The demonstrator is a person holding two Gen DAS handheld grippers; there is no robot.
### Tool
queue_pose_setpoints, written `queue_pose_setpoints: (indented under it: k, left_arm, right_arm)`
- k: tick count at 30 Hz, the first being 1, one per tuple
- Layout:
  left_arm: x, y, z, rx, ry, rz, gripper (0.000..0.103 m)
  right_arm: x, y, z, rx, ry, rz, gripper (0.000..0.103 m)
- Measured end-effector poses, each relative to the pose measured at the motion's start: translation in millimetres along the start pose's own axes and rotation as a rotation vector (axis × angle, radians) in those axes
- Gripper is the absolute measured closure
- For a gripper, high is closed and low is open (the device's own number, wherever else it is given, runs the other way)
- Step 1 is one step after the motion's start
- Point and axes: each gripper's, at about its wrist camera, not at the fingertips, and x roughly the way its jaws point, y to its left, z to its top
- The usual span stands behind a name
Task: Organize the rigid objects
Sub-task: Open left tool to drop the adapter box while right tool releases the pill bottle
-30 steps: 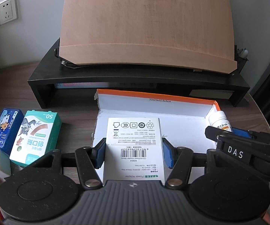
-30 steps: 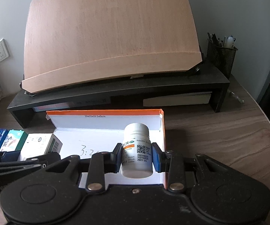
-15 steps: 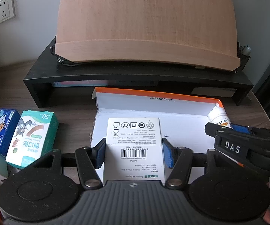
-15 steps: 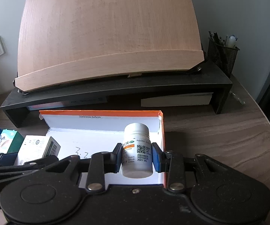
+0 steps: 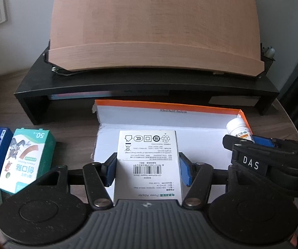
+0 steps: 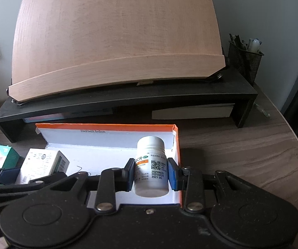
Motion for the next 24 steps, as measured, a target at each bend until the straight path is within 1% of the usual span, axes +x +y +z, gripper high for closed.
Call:
queue_pose_setpoints:
  k: [4,7,11,14,15,16,18,22,24]
  left_arm:
    - [1.7,-1.4,-0.2,0.001,0.008,-0.029,0.043]
    - [-3.4,-2.6,-1.7,0.007,-0.002,-0.047,0.042]
    - [-13.6,-0.4,-3.3,0.003,-0.012,-0.049,0.035]
    - [-25.3,4.6,-6.7,-0.009,-0.024,-0.043,0.029]
    - [-29.5,6.6,-8.1,-0.012,-0.026,-0.036,0.028]
    - [-33.1,8.4,-9.3,-0.015,-0.028,-0.030,0.025]
    - [-42.4,13.1,-13.7,-0.022,-0.040,-0.022,0.023]
    - [-65.7,28.4,-25.8,-0.040,-0.064,0.006,0.015]
    - [-78.0,39.3,-33.6,-0.053,-0.075,0.019,0.013]
  right_arm:
    - [-4.8,-0.8,0.6,-0.010,-0.020,-0.010,0.061]
    - [-11.0,-1.5,1.0,-0.009,-0.032,-0.011,0.061]
    - [-24.0,0.3,1.0,-0.002,-0.052,-0.006,0.059]
    - [-37.0,3.4,-0.7,0.005,-0.077,-0.008,0.050]
    - [-42.0,4.3,-1.4,0.010,-0.085,-0.007,0.043]
    - [-46.5,4.9,-2.4,0.017,-0.091,-0.007,0.034]
    - [-55.7,7.2,-6.1,0.029,-0.102,-0.002,0.025]
    - [-70.3,16.4,-15.4,0.041,-0.101,0.010,0.020]
    - [-76.0,25.3,-22.0,0.037,-0.095,0.027,0.020]
